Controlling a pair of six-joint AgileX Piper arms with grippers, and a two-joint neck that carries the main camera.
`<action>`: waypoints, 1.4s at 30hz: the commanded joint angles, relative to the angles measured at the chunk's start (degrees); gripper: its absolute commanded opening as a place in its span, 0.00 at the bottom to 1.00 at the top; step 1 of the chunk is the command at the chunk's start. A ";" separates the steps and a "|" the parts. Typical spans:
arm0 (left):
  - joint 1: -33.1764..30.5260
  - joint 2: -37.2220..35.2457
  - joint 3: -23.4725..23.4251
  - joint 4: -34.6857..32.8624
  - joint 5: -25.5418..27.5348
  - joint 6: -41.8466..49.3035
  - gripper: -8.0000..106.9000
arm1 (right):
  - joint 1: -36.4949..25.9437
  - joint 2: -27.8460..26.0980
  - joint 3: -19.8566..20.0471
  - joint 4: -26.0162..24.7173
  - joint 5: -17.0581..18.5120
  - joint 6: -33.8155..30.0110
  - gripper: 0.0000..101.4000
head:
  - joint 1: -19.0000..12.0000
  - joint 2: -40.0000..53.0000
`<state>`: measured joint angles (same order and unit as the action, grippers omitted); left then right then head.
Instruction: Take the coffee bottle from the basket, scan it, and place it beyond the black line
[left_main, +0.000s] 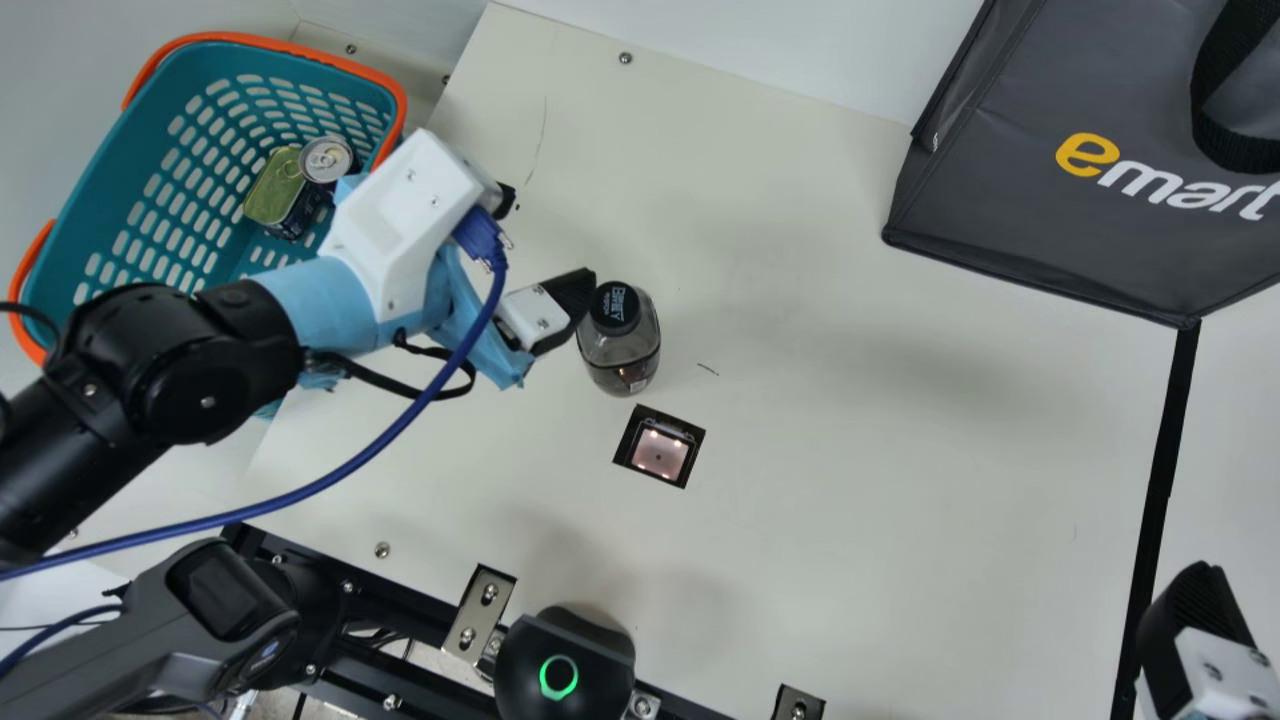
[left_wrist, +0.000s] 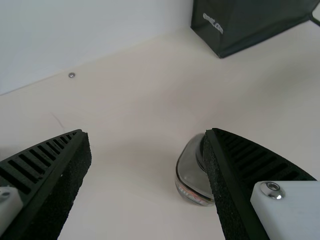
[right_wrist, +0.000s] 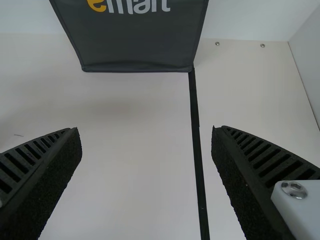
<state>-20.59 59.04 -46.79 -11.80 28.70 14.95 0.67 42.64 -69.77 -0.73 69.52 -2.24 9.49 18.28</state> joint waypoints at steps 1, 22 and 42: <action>0.51 -0.68 0.31 0.40 -0.86 -0.50 0.85 | 0.00 0.00 0.00 0.00 0.00 0.00 0.90 | -1.57 0.14; 6.87 -5.80 5.62 8.13 -7.66 -4.60 0.85 | 0.00 0.00 0.00 0.00 0.01 0.00 0.90 | -1.57 0.14; 13.06 -6.09 7.26 15.35 -10.59 -9.93 0.85 | 0.00 0.00 0.00 0.00 0.01 0.00 0.90 | -1.57 0.14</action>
<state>-7.72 52.99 -39.59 3.39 18.13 5.25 0.67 42.64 -69.77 -0.73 69.53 -2.24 9.49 18.28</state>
